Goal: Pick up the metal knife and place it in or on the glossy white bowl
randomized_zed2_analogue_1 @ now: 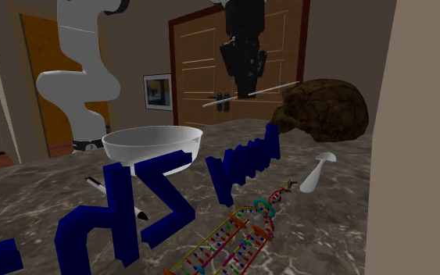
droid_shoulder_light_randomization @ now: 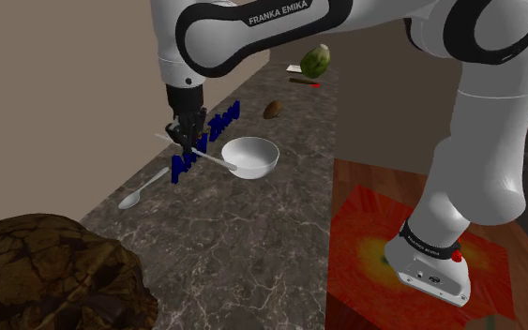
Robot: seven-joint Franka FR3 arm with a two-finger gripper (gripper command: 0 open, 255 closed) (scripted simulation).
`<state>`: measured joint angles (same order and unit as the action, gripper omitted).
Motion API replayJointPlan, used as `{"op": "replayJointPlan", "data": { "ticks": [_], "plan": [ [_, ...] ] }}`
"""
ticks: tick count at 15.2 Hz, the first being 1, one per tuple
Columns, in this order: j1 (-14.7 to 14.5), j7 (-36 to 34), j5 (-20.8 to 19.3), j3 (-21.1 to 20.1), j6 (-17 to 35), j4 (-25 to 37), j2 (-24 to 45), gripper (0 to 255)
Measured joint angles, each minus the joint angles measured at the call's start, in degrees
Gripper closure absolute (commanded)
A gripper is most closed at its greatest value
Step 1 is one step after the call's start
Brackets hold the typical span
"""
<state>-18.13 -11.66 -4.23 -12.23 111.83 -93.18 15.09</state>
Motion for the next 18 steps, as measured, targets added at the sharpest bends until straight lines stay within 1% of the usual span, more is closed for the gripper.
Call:
{"op": "replayJointPlan", "data": {
  "ticks": [4, 9, 13, 15, 18],
  "plan": [
    [3.0, 4.4, 1.9, 1.2, 2.6, -8.8, -6.5, 255],
    [6.5, 10.9, 3.8, 3.7, 4.2, -17.3, -13.6, 255],
    [9.0, 16.2, 4.8, 6.2, 4.6, -21.7, -17.5, 255],
    [9.3, 17.1, 5.0, 6.6, 5.7, -23.9, -18.7, 255],
    [9.4, 17.4, 5.0, 6.7, 7.9, -25.9, -18.4, 255]
  ]
}}
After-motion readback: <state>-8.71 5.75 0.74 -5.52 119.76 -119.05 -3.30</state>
